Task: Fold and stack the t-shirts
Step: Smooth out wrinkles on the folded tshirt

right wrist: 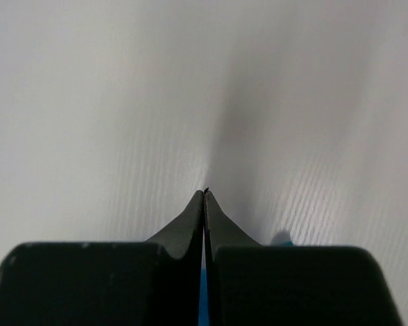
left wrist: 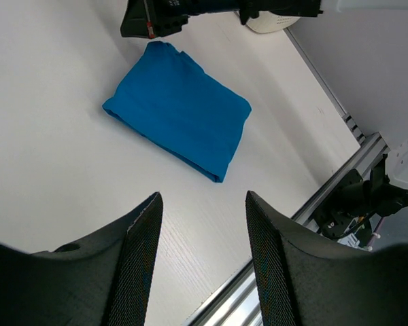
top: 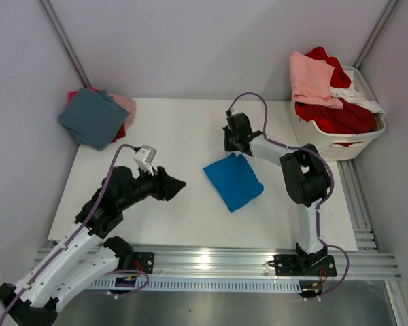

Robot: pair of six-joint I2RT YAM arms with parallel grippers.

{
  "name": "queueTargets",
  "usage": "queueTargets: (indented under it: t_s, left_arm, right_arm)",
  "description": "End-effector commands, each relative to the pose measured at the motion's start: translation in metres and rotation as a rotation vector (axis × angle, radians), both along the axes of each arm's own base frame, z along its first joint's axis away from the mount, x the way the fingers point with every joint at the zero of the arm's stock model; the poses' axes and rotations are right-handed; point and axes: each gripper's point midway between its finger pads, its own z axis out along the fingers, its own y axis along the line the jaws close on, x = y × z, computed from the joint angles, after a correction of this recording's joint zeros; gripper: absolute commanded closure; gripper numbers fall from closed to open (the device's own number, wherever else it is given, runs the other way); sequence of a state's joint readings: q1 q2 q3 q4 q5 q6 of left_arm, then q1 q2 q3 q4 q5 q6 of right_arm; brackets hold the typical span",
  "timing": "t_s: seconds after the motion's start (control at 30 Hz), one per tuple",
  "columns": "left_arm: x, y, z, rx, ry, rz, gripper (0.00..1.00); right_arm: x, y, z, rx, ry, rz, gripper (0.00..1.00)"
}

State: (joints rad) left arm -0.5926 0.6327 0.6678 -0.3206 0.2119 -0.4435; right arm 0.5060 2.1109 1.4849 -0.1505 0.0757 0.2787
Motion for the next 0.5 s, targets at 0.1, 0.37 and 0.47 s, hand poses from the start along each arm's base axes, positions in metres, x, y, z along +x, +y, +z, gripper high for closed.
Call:
queueTargets:
  t_s: [0.1,0.37,0.47]
  left_arm:
    - [0.001,-0.001,0.004,-0.003,-0.025,-0.004,0.44]
    - [0.001,-0.003,0.003,-0.014,-0.016,-0.011,0.44]
    - [0.001,-0.003,0.003,-0.017,-0.022,-0.008,0.44]
  right_arm:
    - [-0.012,0.006,0.116,0.013,-0.243,0.029,1.0]
    - [-0.061,-0.011,0.081,-0.062,-0.149,-0.013,1.0]
    - [-0.072,-0.018,0.064,-0.094,-0.116,-0.023,1.0]
